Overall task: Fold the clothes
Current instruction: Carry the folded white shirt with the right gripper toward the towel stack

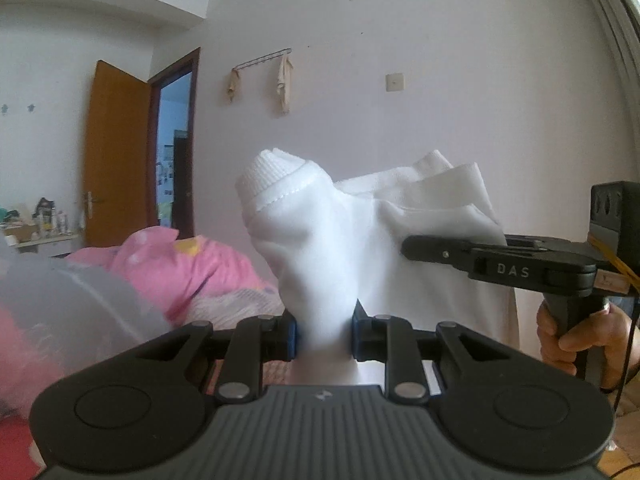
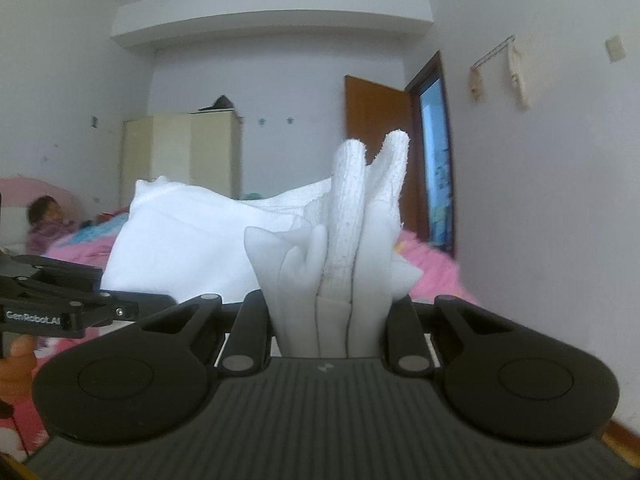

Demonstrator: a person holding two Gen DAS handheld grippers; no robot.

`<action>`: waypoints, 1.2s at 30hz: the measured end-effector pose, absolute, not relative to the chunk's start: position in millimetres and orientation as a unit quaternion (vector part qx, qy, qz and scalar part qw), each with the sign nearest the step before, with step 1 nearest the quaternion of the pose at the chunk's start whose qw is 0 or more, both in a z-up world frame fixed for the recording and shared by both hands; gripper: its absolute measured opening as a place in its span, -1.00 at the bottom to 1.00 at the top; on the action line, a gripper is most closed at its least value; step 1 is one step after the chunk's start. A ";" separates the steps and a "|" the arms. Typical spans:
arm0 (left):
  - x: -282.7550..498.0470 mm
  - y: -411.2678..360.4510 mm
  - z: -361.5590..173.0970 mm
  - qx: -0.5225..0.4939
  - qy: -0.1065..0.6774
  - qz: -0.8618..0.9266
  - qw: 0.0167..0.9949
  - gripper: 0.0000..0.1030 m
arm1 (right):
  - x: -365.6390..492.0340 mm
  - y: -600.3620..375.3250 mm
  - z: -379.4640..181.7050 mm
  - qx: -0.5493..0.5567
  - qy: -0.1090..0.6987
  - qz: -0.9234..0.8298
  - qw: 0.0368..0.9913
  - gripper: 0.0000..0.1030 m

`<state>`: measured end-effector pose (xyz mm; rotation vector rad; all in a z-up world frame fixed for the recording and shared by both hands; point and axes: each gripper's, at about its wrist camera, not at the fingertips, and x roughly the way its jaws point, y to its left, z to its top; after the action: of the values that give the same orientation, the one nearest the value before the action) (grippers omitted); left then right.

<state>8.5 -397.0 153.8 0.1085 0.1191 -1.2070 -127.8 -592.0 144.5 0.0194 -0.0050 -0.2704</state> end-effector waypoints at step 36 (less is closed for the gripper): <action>239.1 -567.8 118.0 -0.029 0.120 -0.528 0.840 -0.53 | 128.6 -768.4 152.0 -0.105 0.061 -0.173 0.977 -0.68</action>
<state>239.1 -567.8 118.0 -0.0620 0.2536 -1.1168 128.6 -768.4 152.0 -0.2109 0.1238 -0.3478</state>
